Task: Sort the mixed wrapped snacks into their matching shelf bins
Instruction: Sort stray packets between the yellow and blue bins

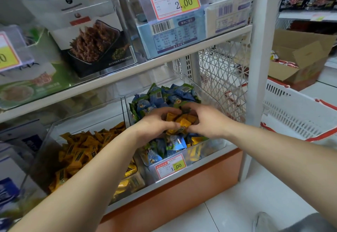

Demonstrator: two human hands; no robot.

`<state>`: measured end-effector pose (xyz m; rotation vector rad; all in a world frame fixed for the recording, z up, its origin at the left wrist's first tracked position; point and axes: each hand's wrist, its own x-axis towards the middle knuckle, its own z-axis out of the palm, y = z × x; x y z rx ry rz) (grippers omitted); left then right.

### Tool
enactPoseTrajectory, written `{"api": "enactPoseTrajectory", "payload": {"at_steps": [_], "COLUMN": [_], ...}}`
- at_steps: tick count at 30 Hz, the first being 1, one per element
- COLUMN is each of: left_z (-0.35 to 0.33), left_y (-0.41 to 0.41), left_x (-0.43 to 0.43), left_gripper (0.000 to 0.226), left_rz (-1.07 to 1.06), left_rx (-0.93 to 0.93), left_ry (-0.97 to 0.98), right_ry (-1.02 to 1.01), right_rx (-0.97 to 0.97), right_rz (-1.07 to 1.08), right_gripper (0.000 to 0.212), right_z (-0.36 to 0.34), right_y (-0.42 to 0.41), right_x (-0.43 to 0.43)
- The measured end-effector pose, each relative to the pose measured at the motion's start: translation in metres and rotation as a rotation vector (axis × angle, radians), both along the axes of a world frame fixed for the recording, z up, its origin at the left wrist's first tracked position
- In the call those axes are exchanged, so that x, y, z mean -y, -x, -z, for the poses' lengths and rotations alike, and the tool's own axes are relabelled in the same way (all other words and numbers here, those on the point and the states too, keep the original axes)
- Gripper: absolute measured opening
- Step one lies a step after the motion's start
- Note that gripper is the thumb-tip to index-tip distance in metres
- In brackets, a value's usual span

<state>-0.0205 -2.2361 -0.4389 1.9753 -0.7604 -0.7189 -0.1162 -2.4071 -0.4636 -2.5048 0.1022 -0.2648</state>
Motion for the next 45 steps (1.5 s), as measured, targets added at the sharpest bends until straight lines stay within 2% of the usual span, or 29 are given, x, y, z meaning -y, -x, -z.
{"api": "enactPoseTrajectory", "payload": {"at_steps": [2, 4, 6, 9, 12, 16, 19, 20, 23, 25, 31, 34, 39, 45], "left_z": [0.003, 0.006, 0.008, 0.009, 0.007, 0.002, -0.005, -0.009, -0.023, -0.032, -0.037, -0.022, -0.006, -0.007], "left_y": [0.000, 0.001, 0.002, 0.006, 0.012, 0.023, 0.026, 0.026, 0.024, 0.022, 0.005, -0.009, -0.028, -0.031], "left_x": [-0.002, -0.003, -0.004, -0.003, 0.001, 0.009, 0.007, 0.004, -0.012, -0.031, -0.118, -0.154, -0.195, -0.215], "left_gripper": [0.037, 0.034, 0.031, 0.030, 0.027, 0.026, 0.025, 0.024, 0.023, 0.022, 0.024, 0.033, 0.057, 0.051], "left_rz": [0.018, 0.018, -0.004, -0.045, -0.099, -0.247, -0.313, -0.316, -0.320, -0.337, -0.494, -0.536, -0.441, -0.390], "left_rx": [0.136, 0.231, 0.225, 0.111, 0.021, 0.007, 0.058, 0.112, 0.217, 0.271, 0.485, 0.435, 0.407, 0.507], "left_ry": [-0.041, -0.050, -0.019, 0.041, 0.134, 0.310, 0.399, 0.401, 0.406, 0.439, 0.435, 0.369, 0.114, -0.065], "right_ry": [0.051, 0.108, 0.080, -0.013, -0.195, -0.529, -0.669, -0.655, -0.559, -0.580, -0.612, -0.459, -0.174, -0.002], "right_rx": [-0.033, -0.012, 0.035, 0.042, 0.067, 0.092, 0.132, 0.159, 0.238, 0.290, 0.345, 0.238, 0.165, 0.174], "right_rz": [-0.045, -0.041, -0.001, 0.041, 0.116, 0.174, 0.131, 0.109, 0.068, 0.038, -0.127, -0.166, -0.281, -0.325], "right_gripper": [0.084, 0.069, 0.052, 0.044, 0.032, 0.019, 0.017, 0.018, 0.045, 0.050, 0.040, 0.048, 0.045, 0.036], "right_z": [0.000, 0.001, 0.000, -0.002, -0.005, -0.013, -0.020, -0.022, -0.032, -0.041, -0.045, -0.036, -0.026, -0.040], "right_y": [0.000, -0.003, -0.004, -0.004, -0.005, -0.008, -0.007, -0.006, -0.007, -0.014, -0.053, -0.074, -0.085, -0.074], "right_x": [-0.002, -0.004, -0.005, -0.003, -0.003, -0.010, -0.013, -0.013, -0.022, -0.038, -0.118, -0.150, -0.170, -0.160]}}
